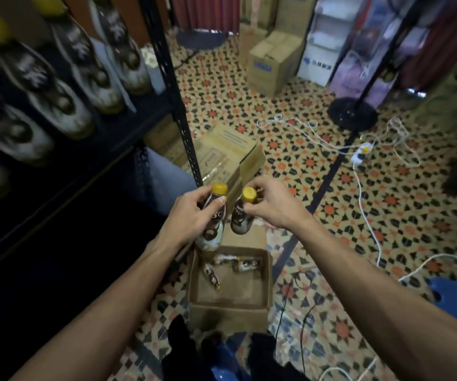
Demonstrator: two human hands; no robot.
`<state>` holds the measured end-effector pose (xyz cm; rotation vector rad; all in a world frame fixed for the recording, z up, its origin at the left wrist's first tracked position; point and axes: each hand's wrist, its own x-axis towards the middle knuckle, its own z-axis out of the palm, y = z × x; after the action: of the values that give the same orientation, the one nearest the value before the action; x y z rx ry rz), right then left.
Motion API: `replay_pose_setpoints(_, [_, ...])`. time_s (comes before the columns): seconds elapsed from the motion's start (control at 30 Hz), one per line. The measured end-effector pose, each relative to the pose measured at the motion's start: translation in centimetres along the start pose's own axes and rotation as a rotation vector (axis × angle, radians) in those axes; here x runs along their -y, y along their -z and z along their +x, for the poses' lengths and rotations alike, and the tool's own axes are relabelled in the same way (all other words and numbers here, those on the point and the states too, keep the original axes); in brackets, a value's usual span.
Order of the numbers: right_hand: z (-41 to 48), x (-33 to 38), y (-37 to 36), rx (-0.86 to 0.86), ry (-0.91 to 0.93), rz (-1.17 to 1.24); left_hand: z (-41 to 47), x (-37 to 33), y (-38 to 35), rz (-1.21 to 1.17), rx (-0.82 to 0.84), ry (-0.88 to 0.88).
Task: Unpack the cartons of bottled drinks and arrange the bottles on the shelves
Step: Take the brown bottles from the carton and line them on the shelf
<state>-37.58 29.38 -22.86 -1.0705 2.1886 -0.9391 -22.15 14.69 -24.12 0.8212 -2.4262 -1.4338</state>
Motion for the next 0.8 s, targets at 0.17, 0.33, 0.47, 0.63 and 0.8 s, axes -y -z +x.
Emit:
replay_pose_setpoints(0.17, [0.3,4.9,2.2,-0.100,0.150,0.104,-1.5,-4.6,4.1,0.023,-0.151,-0.091])
replay_pose_setpoints(0.33, [0.6,11.0,4.3,-0.172,0.349,0.254,-3.4,-9.1,8.6,0.066,-0.339,-0.136])
replay_pose_setpoints(0.47, [1.2,16.2,5.6,-0.176,0.492,0.374,-5.2,-11.9,12.4,0.088,-0.448,-0.148])
replay_pose_setpoints(0.63, [1.9,23.2,6.5,-0.170,0.645,0.424,-7.6,-15.3,18.2,0.139,-0.630,-0.208])
replay_pose_setpoints(0.8, [3.0,29.5,6.1,-0.120,0.742,0.446,-9.6,-17.6,24.3,0.188,-0.782,-0.199])
